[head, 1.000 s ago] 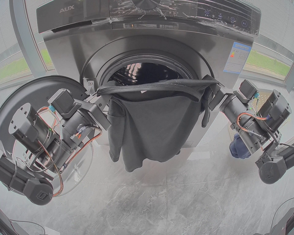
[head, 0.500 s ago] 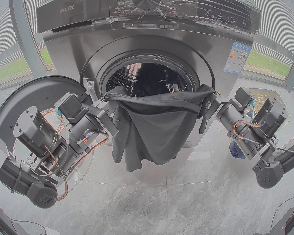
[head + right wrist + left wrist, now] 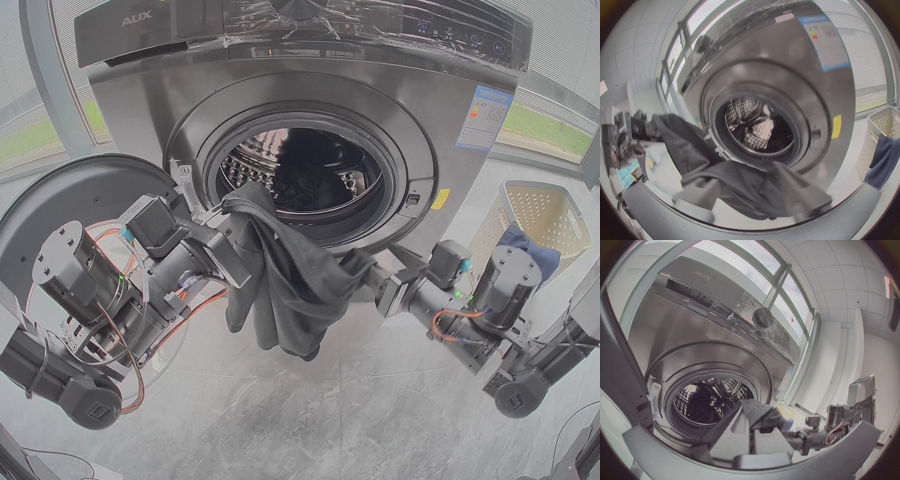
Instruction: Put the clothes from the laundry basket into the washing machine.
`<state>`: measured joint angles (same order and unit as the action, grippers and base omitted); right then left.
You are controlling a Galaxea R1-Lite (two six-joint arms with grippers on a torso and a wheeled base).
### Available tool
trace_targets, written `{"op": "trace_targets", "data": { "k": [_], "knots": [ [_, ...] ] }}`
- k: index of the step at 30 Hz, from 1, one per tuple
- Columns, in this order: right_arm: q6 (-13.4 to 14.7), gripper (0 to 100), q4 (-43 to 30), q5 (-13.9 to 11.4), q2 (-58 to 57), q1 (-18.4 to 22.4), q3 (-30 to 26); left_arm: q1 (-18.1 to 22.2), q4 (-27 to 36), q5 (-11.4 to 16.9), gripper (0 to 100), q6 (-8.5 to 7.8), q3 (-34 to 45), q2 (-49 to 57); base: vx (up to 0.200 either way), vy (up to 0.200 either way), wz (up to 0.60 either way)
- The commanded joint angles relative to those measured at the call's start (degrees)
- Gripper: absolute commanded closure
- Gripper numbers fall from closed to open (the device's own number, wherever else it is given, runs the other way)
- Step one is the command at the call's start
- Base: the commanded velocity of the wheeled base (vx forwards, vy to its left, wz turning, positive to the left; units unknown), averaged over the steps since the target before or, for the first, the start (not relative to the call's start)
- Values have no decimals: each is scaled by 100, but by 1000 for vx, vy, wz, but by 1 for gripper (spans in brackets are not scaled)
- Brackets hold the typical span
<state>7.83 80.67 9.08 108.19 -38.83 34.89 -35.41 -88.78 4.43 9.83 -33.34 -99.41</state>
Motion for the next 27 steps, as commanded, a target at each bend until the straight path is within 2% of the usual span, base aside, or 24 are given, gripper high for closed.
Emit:
{"op": "trace_targets", "data": {
  "k": [1,6,21,27],
  "knots": [
    [-36,0,55,-12,686,-354,-299,-36,-7,-3,100,-25,3,-8,0,0,0],
    [-53,0,63,-38,967,-362,-325,-36,-7,-3,100,-42,3,19,0,0,0],
    [-211,0,107,-275,2452,-283,1380,-124,-7,6,100,-77,-6,36,0,0,0],
    [-264,0,116,-398,2760,-248,1837,-132,-7,32,100,-86,3,54,0,0,0]
  ]
}}
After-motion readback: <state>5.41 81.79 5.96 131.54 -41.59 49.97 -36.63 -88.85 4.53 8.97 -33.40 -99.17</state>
